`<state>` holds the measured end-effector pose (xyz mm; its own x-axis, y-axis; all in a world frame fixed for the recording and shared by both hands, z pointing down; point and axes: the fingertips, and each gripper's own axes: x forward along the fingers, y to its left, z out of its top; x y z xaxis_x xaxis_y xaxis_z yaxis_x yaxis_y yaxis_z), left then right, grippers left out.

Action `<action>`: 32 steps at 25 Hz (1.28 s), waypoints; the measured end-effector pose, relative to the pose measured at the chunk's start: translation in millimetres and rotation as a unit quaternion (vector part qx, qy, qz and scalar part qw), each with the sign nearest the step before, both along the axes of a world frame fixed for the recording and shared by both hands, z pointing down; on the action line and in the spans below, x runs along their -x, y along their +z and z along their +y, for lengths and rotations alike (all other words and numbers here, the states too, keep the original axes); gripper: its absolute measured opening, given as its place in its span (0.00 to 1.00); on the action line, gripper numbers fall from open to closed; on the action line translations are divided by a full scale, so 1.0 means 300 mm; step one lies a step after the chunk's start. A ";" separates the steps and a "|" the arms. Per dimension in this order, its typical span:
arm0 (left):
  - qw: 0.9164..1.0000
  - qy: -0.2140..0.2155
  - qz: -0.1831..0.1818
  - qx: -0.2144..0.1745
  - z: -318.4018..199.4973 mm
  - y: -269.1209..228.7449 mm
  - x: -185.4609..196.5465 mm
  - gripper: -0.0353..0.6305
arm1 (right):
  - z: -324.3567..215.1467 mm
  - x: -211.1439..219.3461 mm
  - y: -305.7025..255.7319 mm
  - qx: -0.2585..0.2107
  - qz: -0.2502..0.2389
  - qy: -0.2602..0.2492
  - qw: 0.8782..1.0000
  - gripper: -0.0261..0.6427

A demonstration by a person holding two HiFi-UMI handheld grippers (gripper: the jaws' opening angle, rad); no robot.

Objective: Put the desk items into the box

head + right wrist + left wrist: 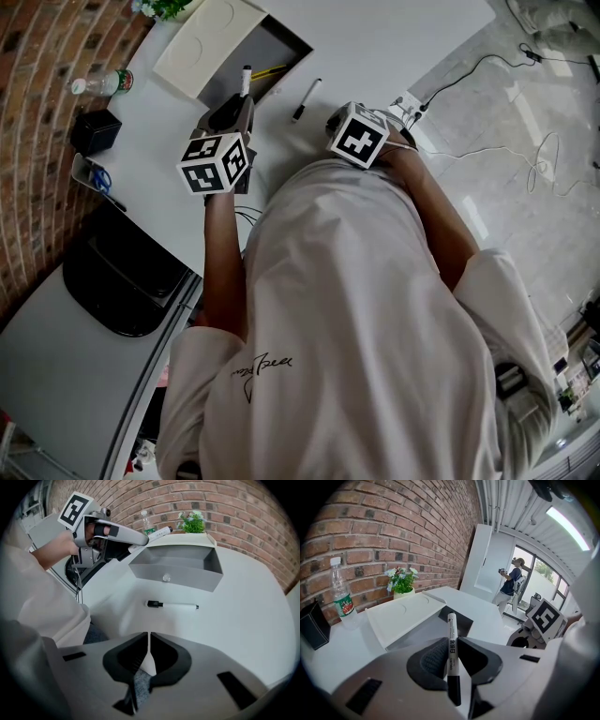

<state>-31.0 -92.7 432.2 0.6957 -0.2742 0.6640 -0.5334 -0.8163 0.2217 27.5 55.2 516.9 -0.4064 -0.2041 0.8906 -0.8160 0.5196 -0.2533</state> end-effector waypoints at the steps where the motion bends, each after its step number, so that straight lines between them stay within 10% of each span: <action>1: 1.000 0.001 -0.001 0.000 -0.003 0.004 -0.003 0.15 | -0.001 -0.001 0.000 0.000 0.000 0.001 1.000 0.10; 32: 0.998 0.016 -0.052 0.013 -0.047 0.129 -0.024 0.15 | -0.008 -0.013 0.020 0.016 -0.012 0.006 1.000 0.10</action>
